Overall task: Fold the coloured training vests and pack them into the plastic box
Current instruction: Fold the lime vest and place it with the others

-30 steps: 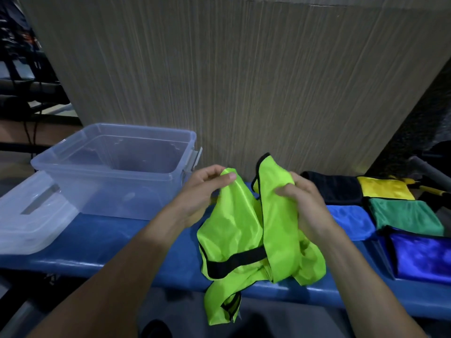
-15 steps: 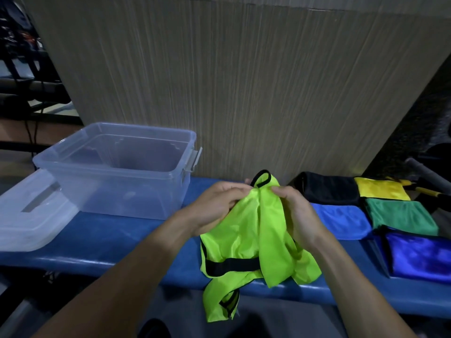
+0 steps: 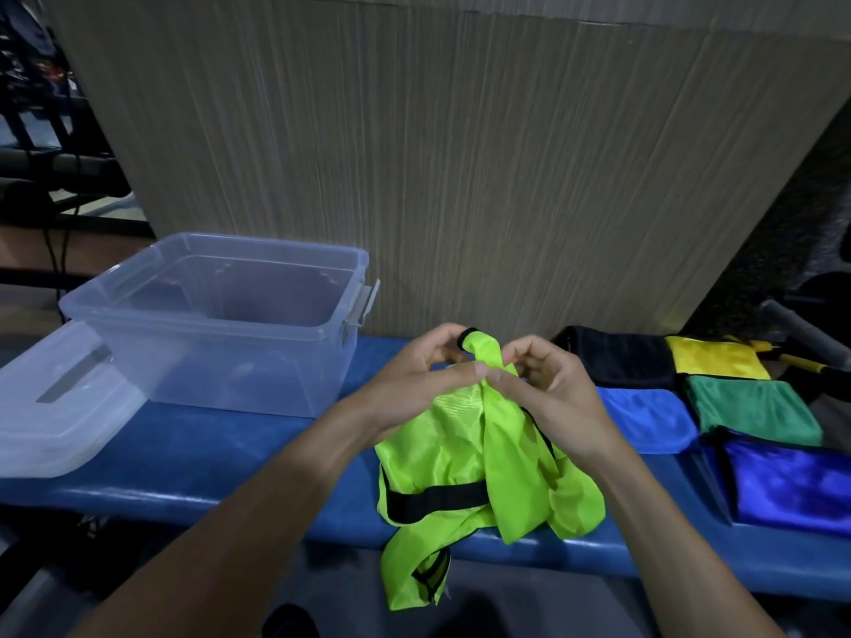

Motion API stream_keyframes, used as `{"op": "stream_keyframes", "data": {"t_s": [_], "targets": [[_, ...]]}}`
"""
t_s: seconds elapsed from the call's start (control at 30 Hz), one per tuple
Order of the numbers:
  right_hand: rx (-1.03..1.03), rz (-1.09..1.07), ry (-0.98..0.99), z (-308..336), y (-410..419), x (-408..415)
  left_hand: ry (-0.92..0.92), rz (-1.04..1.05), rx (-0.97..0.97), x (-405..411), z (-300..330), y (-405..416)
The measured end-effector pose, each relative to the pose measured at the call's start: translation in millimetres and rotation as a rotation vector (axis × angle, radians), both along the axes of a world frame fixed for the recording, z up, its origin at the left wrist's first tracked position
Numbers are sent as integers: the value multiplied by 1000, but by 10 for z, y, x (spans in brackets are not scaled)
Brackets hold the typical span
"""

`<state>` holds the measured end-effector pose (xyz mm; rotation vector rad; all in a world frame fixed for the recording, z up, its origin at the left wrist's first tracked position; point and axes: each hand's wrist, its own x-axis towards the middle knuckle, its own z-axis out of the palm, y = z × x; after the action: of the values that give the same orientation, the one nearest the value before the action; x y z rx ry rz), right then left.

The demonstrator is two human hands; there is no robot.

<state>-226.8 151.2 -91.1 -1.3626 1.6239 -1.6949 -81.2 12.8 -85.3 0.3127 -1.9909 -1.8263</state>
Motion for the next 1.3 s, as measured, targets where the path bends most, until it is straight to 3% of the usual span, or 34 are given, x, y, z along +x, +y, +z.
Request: {"op": "stream_keyframes", "data": {"t_s": [0.13,0.37,0.5,0.57,0.7,0.9,1.07,1.13,1.23,1.3], "targets": [[23,9,100,14,36,5,75,109,-165,-35,32,3],[17,-133,228,15,105,-132,105,243,-252,-71,39,-6],[-17,35,-146,114,74,-9,103,170,-259,-74,112,62],[0,122,-223,124,70,30,120,91,-263,-71,160,109],[46,166,-137,107,96,42,110,62,-261,-45,223,123],[8,-76,-114,183,165,-71,-97,-54,-330,105,224,-42],[176,141,-61,227,220,-3,-45,-65,-361,165,226,-30],[143,120,17,226,181,68,-6,-93,-392,176,239,4],[52,52,70,243,154,84,26,27,-294,232,287,-63],[21,43,125,259,184,44,-176,139,-485,330,284,-178]]}}
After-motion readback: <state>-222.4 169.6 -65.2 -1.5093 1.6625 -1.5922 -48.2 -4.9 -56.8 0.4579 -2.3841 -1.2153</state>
